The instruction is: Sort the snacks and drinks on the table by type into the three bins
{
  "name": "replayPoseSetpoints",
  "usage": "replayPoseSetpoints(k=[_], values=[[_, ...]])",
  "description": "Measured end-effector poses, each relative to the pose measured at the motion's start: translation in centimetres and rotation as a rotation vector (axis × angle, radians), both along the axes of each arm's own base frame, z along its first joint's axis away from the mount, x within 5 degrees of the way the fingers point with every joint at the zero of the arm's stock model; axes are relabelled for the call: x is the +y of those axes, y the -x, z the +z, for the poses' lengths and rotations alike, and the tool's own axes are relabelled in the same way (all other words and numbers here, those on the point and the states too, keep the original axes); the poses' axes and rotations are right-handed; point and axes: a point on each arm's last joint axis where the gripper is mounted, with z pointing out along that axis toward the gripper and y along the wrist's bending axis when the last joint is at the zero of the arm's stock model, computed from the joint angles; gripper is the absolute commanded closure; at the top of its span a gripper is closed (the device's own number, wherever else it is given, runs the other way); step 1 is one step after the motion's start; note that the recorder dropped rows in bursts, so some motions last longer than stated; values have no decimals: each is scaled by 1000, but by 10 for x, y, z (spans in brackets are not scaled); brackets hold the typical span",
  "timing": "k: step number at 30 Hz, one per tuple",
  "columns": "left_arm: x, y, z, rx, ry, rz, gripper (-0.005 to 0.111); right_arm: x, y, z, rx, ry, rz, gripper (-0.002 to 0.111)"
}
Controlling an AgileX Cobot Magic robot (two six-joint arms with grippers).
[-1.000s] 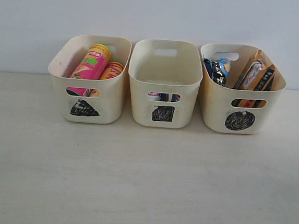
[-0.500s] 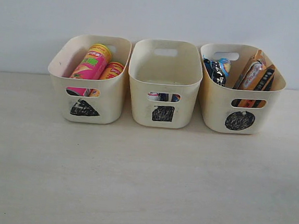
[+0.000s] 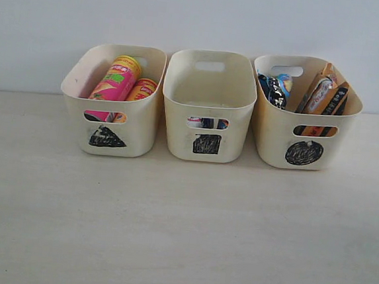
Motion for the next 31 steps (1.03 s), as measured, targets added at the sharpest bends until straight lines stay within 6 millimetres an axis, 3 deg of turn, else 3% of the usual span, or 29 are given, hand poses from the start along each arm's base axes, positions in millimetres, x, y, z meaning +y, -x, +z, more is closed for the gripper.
replayPoseSetpoints(k=[31], values=[[0,0,0,0,0,0,103,0,0,0,0,-14,-4,108]])
